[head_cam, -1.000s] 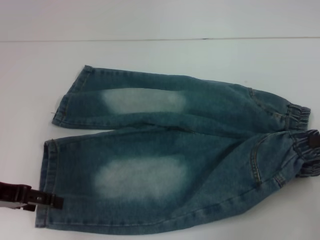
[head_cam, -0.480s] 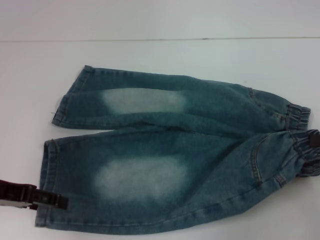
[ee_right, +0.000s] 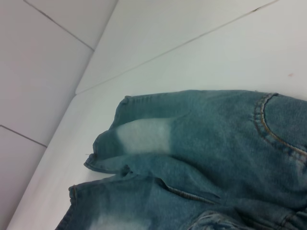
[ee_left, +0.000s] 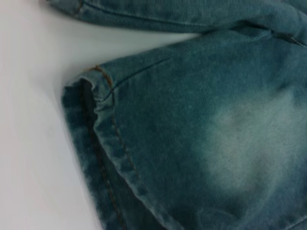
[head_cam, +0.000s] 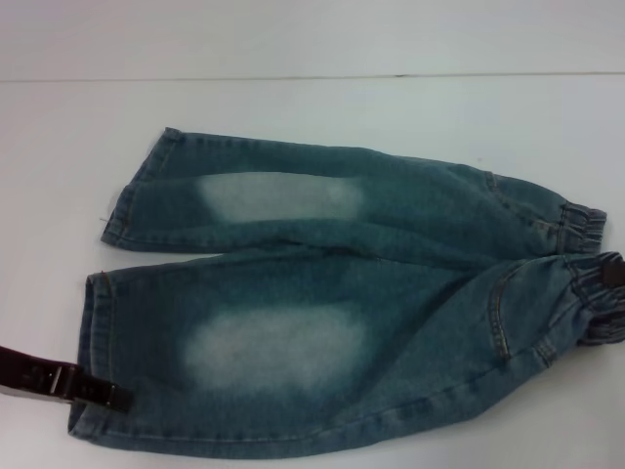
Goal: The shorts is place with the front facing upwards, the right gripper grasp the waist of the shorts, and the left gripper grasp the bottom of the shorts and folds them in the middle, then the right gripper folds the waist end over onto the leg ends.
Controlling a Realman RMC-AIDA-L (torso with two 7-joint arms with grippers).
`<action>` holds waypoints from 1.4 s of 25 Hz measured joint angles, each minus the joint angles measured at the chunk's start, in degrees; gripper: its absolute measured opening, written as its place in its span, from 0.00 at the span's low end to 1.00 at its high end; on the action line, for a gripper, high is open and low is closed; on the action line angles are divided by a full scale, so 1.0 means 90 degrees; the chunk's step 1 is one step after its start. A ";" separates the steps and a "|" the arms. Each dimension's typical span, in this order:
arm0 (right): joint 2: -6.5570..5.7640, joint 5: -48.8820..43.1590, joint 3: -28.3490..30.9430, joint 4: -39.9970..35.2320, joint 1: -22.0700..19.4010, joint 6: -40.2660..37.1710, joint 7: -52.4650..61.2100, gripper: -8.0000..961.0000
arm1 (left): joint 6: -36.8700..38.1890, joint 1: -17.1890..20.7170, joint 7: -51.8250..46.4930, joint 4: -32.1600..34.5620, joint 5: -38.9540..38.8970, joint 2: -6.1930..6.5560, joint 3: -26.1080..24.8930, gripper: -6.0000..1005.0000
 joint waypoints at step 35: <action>-0.0141 0.0436 0.0851 0.0563 -0.0058 0.0042 0.0194 0.06 | -0.0488 -0.0041 0.0699 -0.0023 -0.1233 0.0131 -0.0577 0.09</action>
